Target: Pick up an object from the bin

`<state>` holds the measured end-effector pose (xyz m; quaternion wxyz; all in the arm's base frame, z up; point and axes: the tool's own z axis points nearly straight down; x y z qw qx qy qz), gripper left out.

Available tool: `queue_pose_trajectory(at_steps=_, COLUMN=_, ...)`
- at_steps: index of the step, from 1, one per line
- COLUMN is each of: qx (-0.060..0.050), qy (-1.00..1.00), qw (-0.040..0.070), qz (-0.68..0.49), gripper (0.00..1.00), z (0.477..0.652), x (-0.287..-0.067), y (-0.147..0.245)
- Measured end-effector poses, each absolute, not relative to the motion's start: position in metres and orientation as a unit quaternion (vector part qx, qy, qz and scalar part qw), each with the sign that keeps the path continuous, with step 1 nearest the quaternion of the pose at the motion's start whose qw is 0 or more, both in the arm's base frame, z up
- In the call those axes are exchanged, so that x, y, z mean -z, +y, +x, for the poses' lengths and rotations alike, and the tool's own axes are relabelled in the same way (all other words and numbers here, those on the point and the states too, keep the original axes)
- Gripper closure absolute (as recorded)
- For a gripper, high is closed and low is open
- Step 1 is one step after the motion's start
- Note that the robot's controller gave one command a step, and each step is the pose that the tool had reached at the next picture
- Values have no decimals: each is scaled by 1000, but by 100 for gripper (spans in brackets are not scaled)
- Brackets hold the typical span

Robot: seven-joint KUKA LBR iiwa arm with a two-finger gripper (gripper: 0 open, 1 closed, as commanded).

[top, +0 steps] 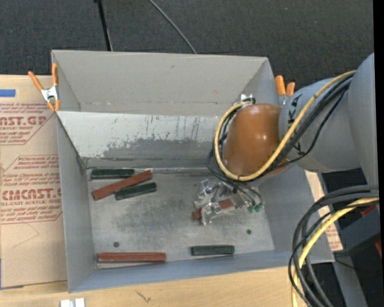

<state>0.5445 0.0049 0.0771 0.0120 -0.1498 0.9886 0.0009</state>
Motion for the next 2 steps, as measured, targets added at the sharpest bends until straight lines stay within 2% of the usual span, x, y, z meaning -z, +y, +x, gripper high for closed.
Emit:
queue_pose_trajectory(at_steps=1, qx=-1, qy=989, qw=12, qz=-150, gripper=100, z=545, x=-77, y=5)
queue_pose_trajectory(at_steps=2, qx=1, qy=982, qw=5, qz=-188, gripper=100, z=570, x=-245, y=5)
